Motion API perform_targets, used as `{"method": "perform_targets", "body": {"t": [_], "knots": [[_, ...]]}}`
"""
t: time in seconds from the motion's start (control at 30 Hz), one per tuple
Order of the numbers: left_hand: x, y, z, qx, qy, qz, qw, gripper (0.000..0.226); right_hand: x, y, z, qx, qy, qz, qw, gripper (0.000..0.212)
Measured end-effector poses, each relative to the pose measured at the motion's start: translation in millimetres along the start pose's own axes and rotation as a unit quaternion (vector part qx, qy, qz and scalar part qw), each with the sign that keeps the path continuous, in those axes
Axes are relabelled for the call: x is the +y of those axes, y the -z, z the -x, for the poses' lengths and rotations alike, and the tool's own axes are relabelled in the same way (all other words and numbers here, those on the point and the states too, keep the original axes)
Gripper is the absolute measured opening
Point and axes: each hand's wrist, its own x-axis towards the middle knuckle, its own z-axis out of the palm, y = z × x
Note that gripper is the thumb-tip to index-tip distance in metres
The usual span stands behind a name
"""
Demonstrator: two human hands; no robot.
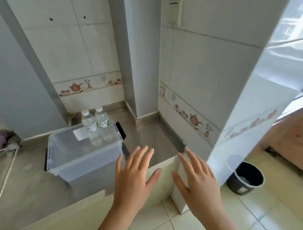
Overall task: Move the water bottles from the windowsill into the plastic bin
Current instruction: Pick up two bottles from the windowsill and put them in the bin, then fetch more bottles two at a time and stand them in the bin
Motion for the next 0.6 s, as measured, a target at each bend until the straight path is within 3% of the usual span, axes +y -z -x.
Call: {"method": "perform_targets", "body": {"t": [0.3,0.6], "knots": [[176,-43,8,-0.06,-0.151,0.064,0.985,0.064,132,83,110,0.029,-0.153,0.069,0.985,0.057],[403,-90,46,-0.102,-0.29,0.148,0.94,0.064,276,172,233,0.064,-0.325,0.125,0.935,0.057]]}}
